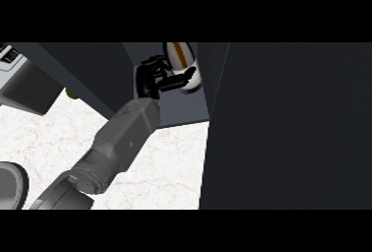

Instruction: Pick up the wine, place it into the cabinet and close the cabinet

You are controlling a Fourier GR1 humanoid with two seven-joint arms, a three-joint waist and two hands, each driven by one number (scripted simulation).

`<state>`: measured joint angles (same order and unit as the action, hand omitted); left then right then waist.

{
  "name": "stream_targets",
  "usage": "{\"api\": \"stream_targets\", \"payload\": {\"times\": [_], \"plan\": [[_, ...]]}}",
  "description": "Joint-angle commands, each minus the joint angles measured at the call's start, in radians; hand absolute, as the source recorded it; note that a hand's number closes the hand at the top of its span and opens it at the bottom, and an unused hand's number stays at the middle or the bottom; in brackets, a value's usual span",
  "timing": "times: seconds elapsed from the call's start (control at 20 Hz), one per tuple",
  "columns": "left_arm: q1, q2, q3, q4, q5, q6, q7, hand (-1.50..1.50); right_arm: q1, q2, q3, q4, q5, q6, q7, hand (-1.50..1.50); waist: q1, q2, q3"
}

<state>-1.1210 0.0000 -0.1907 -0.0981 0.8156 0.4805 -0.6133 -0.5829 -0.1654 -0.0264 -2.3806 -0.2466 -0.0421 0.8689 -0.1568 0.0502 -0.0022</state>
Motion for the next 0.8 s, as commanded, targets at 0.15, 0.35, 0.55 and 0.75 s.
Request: {"api": "stream_targets", "payload": {"times": [0.15,0.35,0.55,0.75], "plan": [[-0.068,0.0,0.033,0.024,0.025,0.056,0.032,1.5,0.005,0.004,-0.021,-0.009,-0.036,0.007,-0.01,-1.5,-0.014,0.008,0.001],[-0.066,0.016,-0.037,0.08,-0.053,0.089,0.011,1.5,0.056,0.01,-0.01,-0.027,-0.039,0.026,-0.021,-1.5,-0.01,0.01,0.004],[-0.024,0.081,-0.12,0.097,-0.138,0.15,-0.001,1.5,0.026,0.0,-0.02,-0.016,-0.028,0.025,-0.022,-1.5,-0.003,0.017,0.003],[-0.05,0.096,-0.137,0.098,-0.157,0.214,0.041,1.5,0.023,0.008,-0.008,-0.02,-0.022,0.021,-0.022,-1.5,-0.012,0.017,0.001]]}}
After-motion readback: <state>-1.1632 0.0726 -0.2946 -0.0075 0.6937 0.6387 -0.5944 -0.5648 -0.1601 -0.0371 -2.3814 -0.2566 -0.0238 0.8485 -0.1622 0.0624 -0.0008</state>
